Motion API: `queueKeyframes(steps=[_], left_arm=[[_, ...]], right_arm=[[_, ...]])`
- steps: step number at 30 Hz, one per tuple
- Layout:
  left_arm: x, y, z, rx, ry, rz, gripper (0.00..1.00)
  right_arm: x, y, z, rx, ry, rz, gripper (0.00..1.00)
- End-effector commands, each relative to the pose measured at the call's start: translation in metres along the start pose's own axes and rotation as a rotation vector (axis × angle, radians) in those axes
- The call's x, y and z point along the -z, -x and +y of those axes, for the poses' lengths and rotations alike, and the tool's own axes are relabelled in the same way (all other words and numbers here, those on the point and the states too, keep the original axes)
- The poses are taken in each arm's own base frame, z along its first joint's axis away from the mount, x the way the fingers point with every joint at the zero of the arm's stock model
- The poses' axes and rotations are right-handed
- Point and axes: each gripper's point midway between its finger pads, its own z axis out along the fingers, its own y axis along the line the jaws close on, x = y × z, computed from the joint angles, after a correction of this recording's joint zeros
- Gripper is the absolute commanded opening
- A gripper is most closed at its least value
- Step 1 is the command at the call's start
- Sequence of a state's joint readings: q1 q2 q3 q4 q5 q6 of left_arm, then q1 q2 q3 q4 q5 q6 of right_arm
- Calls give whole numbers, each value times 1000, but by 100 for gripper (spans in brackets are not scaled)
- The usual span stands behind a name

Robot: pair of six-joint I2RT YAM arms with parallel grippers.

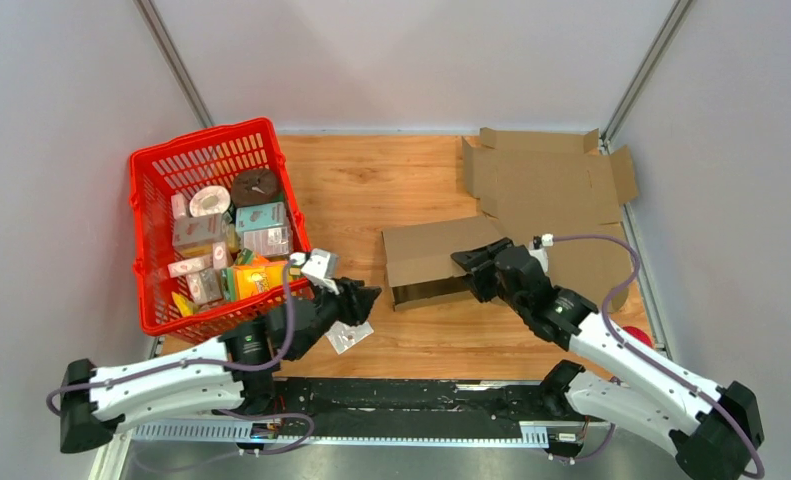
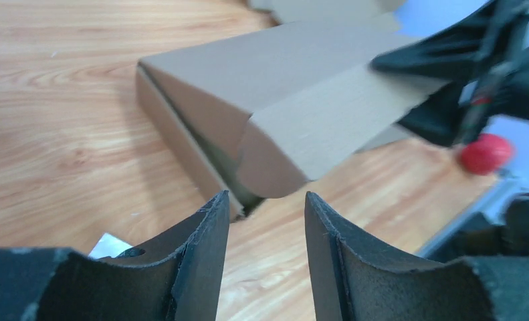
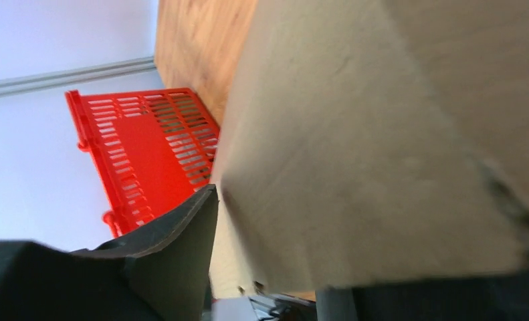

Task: Fold the paper box

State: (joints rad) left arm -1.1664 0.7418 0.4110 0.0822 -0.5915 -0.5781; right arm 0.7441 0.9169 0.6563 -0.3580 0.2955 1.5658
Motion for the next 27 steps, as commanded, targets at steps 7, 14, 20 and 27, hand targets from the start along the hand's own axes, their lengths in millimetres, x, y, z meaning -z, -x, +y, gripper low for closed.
queueKeyframes(steps=[7,14,20,27], left_arm=[[46,20,-47,-80,-233,209,54],[-23,25,-80,-91,-179,293,52],[-76,-23,-62,-93,-79,377,43],[-79,-67,-36,-47,-16,426,41]], right_arm=[[27,-9,-87,404,27,118,79],[49,-9,-129,621,-88,221,99],[95,-29,-71,732,96,382,94],[90,-13,25,833,284,369,76]])
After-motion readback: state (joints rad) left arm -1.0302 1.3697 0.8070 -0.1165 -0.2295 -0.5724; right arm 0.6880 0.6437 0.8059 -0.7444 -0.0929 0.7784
